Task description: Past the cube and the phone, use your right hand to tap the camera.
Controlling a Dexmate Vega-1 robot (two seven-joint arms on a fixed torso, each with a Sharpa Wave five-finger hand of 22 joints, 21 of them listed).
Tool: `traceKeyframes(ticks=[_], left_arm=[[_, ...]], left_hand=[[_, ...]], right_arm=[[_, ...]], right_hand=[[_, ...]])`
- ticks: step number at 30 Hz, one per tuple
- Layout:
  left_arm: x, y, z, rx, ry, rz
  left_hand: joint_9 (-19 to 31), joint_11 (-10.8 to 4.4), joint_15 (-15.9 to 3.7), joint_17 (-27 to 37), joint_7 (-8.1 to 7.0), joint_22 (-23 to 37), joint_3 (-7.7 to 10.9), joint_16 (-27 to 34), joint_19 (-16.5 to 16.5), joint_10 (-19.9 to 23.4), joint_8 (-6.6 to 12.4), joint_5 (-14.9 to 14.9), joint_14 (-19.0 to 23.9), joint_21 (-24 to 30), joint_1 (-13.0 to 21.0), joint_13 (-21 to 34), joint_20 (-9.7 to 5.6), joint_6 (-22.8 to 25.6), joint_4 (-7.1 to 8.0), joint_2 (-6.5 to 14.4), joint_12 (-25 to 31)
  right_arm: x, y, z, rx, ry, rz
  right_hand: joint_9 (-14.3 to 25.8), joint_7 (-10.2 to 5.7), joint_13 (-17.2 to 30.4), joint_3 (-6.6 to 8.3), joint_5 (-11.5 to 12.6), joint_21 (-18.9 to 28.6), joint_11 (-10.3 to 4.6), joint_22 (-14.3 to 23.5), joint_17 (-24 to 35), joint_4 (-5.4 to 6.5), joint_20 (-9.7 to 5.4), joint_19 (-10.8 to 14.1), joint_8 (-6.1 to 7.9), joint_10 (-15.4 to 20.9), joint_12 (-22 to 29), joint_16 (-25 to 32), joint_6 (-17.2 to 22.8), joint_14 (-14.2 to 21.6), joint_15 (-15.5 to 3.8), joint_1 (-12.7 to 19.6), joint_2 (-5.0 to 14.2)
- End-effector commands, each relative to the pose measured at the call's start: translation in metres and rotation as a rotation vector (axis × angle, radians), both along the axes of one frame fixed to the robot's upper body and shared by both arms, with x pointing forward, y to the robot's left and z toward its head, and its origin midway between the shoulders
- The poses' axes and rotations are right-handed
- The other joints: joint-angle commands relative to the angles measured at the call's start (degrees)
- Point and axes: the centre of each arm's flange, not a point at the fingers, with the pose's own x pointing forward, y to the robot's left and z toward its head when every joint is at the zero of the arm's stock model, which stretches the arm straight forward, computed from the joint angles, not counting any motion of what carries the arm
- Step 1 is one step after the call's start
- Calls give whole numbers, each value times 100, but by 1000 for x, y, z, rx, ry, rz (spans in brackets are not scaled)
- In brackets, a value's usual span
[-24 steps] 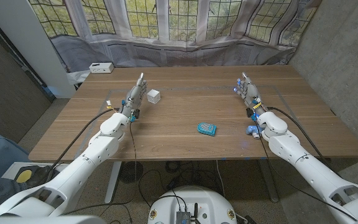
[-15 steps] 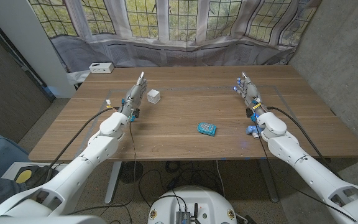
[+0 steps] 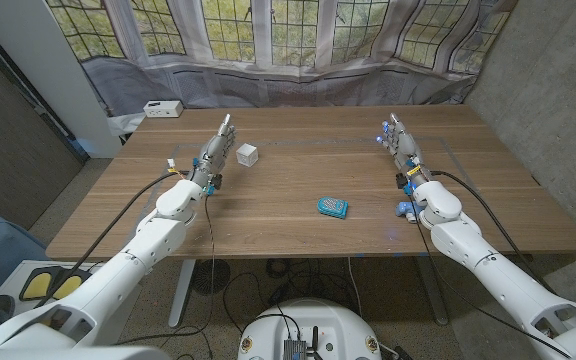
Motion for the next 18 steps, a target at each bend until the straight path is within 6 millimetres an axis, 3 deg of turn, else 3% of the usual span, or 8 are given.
traceKeyframes(ticks=[1, 18], left_arm=[[-8, 1, 2, 46, -6, 23], [-18, -4, 3, 40, -60, 70]], left_hand=[[18, 31, 12, 26, 46, 20, -4, 70, 220, 321, 68, 1, 311, 66, 100, 29, 19, 271, -37, 8, 100], [20, -76, -143, 22, -3, 16, 0, 94, 497, 824, 156, -27, 804, 59, 145, 26, 11, 928, -71, 1, 187]], right_arm=[[-8, -8, 4, -25, -18, 13], [-27, -31, -3, -3, -86, 44]], right_hand=[[18, -2, 28, 28, 20, 15, -5, 18, 17, 4, -5, 59, 12, 48, 48, 39, 34, 47, 8, 81, 8], [19, 6, 29, 20, 16, -6, 4, 19, 17, 5, -25, 74, 37, 223, 92, 45, 156, 99, -25, 74, 11]])
